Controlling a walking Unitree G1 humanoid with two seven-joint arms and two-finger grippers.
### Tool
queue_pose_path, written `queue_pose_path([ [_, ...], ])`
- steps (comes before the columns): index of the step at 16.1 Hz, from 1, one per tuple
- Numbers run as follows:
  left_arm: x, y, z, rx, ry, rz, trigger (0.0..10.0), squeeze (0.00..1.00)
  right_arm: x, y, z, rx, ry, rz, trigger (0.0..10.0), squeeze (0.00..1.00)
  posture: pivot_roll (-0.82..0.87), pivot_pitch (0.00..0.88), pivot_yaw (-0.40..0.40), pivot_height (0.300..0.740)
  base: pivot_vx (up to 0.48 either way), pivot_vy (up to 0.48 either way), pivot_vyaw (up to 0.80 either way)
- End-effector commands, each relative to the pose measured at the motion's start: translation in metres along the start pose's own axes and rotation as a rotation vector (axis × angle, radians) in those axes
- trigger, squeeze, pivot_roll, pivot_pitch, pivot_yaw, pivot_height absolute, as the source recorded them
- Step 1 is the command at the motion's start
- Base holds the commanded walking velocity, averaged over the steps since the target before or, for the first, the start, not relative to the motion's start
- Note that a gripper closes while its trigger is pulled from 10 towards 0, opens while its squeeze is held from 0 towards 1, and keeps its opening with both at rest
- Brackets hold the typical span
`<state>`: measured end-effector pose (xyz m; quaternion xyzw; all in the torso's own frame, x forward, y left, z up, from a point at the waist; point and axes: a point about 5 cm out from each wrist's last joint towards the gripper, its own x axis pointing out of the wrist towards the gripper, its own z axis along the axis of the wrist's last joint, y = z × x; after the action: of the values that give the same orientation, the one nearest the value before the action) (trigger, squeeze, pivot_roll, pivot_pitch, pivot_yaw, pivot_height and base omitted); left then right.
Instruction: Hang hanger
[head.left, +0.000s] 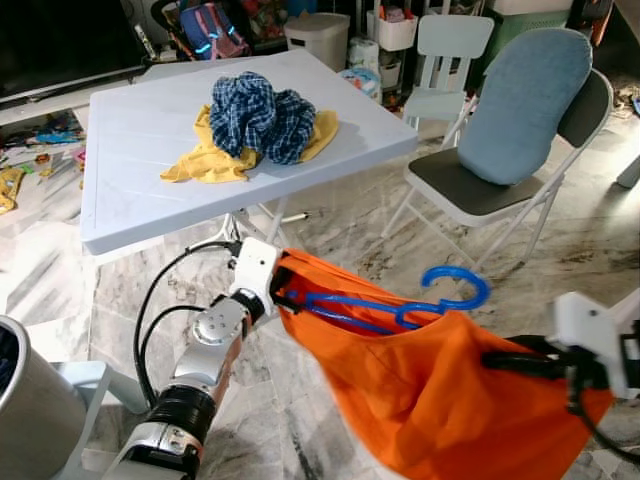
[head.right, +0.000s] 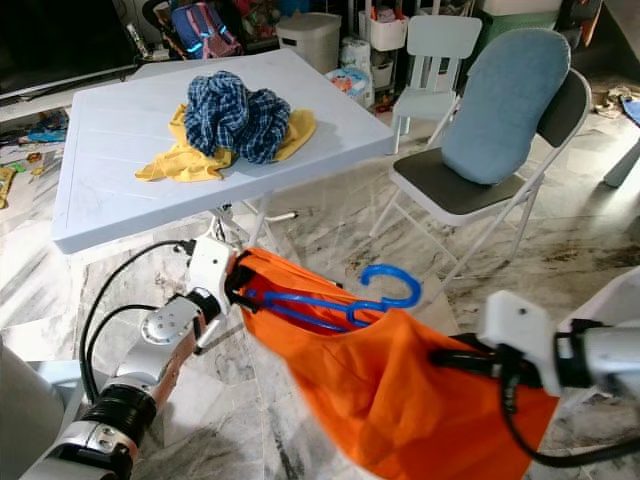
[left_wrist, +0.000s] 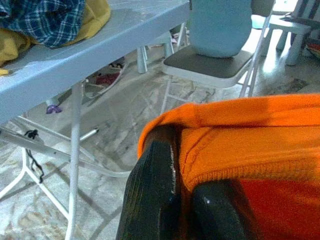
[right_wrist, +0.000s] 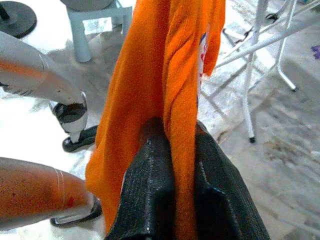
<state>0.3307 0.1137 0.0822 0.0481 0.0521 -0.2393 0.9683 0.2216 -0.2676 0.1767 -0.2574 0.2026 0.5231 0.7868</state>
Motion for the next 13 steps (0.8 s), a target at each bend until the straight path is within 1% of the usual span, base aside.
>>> queue_pose_path([
  [1,-0.019,0.043,-0.013,-0.062,0.062,0.191,0.0,0.0,-0.03,-0.01,0.004,0.014,0.024,-0.045,10.0,0.0,-0.3,0.0,0.079,0.74,0.0,0.0,0.0],
  [2,-0.019,0.038,-0.017,-0.08,0.07,0.173,0.0,0.0,-0.035,-0.012,0.012,0.025,-0.026,-0.041,10.0,0.0,-0.3,0.0,0.08,0.74,0.0,0.0,0.0],
  [3,-0.019,0.037,-0.017,-0.08,0.07,0.169,0.0,0.0,-0.035,-0.012,0.013,0.027,-0.034,-0.042,10.0,0.0,-0.3,0.0,0.08,0.74,0.0,0.0,0.0],
  [5,-0.019,0.032,-0.019,-0.112,0.07,0.145,0.0,0.0,-0.038,-0.018,0.022,0.037,-0.103,-0.079,10.0,0.0,-0.3,0.0,0.079,0.74,0.0,0.0,0.0],
  [6,-0.018,0.029,-0.02,-0.143,0.068,0.139,0.0,0.0,-0.036,-0.022,0.026,0.047,-0.144,-0.104,10.0,0.0,-0.3,0.0,0.078,0.74,0.0,0.0,0.0],
  [7,-0.017,0.026,-0.02,-0.154,0.065,0.135,0.0,0.0,-0.034,-0.025,0.029,0.045,-0.164,-0.129,10.0,0.0,-0.3,0.0,0.078,0.74,0.0,0.0,0.0],
  [8,-0.017,0.021,-0.021,-0.193,0.052,0.14,0.0,0.0,-0.029,-0.029,0.03,0.048,-0.172,-0.162,10.0,0.0,-0.29,0.0,0.077,0.74,0.0,0.0,0.0],
  [9,-0.016,0.017,-0.02,-0.265,0.023,0.166,0.0,0.0,-0.022,-0.031,0.029,0.037,-0.159,-0.179,10.0,0.0,-0.29,0.0,0.075,0.74,0.0,0.0,0.0],
  [10,-0.015,0.016,-0.015,-0.308,-0.029,0.207,0.0,0.0,-0.015,-0.035,0.025,0.044,-0.127,-0.222,10.0,0.0,-0.29,0.0,0.074,0.74,0.0,0.0,0.0],
  [11,-0.015,0.014,-0.011,-0.374,-0.069,0.232,0.0,0.0,-0.009,-0.032,0.022,0.032,-0.108,-0.193,10.0,0.0,-0.29,0.0,0.069,0.74,0.0,0.0,0.0],
  [12,-0.014,0.013,-0.01,-0.427,-0.083,0.24,0.0,0.0,-0.007,-0.028,0.021,0.037,-0.107,-0.167,10.0,0.0,-0.29,0.0,0.068,0.74,0.0,0.0,0.0],
  [13,-0.014,0.012,-0.012,-0.544,-0.085,0.25,0.0,0.0,-0.007,-0.027,0.017,0.047,-0.109,-0.146,10.0,0.0,-0.28,0.0,0.066,0.74,0.0,0.0,0.0],
])
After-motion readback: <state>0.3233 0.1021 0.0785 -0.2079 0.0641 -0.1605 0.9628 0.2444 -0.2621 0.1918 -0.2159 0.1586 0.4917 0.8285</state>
